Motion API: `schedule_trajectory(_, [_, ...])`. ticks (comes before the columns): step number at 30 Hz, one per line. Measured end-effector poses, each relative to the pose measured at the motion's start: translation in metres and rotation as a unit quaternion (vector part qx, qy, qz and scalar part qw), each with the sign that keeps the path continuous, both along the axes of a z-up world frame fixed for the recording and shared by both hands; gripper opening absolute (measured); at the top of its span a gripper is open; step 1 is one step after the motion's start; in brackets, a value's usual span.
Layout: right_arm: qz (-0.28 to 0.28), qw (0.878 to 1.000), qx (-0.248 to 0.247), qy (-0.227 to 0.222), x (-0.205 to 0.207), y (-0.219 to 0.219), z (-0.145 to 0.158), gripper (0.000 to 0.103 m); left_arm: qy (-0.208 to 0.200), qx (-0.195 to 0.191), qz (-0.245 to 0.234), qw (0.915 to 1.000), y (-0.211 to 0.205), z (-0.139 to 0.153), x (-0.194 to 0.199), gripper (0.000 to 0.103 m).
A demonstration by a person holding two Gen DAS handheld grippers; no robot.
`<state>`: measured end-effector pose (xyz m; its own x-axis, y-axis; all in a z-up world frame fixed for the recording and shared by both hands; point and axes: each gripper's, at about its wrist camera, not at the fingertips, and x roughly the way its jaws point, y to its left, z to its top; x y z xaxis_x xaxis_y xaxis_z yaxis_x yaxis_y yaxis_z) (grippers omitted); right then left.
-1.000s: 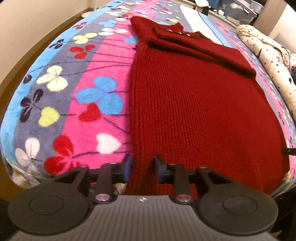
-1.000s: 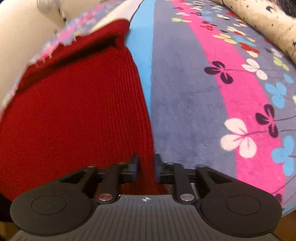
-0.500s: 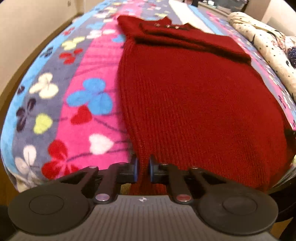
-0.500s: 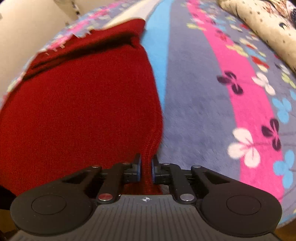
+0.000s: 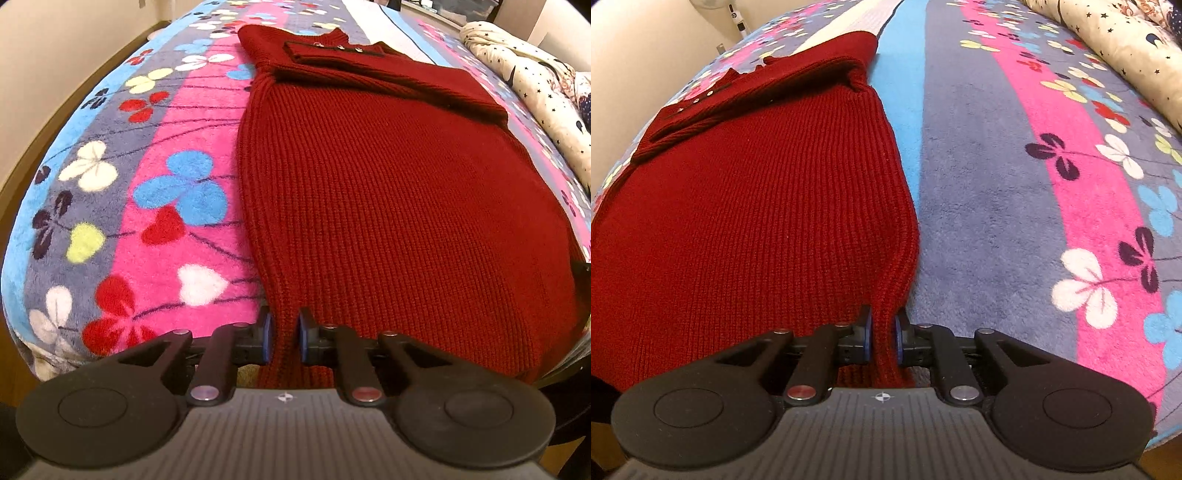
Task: Fold small clothes
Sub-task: 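Grasp the side edge of the sweater with both tools and hold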
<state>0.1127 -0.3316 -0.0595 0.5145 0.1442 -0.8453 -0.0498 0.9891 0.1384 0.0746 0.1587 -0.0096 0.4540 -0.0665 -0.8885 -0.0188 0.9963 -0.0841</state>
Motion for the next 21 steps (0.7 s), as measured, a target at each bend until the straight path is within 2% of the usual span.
schedule_trajectory(21, [-0.001, 1.0, 0.0, -0.001, 0.0003, 0.0001, -0.0014, 0.014, 0.0, 0.002, -0.002, 1.0, -0.0002, -0.0009, 0.0004, 0.015])
